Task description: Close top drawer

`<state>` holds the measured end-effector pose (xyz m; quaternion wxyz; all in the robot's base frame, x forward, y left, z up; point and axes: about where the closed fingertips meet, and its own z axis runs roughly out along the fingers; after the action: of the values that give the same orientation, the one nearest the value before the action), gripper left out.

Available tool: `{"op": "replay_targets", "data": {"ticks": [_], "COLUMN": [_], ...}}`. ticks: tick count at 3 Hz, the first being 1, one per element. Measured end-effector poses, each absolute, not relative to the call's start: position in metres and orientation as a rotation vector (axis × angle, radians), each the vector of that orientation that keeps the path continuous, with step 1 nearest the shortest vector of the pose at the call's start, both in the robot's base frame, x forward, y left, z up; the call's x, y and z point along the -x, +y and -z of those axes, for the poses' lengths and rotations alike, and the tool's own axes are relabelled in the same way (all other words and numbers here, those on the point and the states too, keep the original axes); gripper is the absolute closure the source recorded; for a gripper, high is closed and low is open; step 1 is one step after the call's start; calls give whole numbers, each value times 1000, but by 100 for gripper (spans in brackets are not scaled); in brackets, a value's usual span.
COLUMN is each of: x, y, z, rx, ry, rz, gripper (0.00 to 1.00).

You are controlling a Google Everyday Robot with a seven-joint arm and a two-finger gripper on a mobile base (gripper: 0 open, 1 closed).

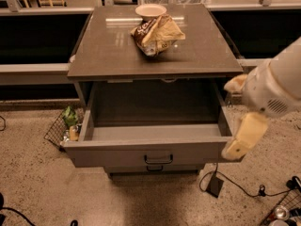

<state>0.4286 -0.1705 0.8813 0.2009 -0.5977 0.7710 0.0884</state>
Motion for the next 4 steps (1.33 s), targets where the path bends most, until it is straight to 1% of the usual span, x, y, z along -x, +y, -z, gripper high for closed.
{"op": "replay_targets", "data": {"ticks": [1, 3, 4], "x": [-419, -416, -414], "y": [-145, -136, -125], "z": [-836, -834, -784], "rx": [1643, 1683, 1797], "ry": [2132, 2126, 2126], "rz": [-408, -386, -372], "gripper": [0, 0, 18]}}
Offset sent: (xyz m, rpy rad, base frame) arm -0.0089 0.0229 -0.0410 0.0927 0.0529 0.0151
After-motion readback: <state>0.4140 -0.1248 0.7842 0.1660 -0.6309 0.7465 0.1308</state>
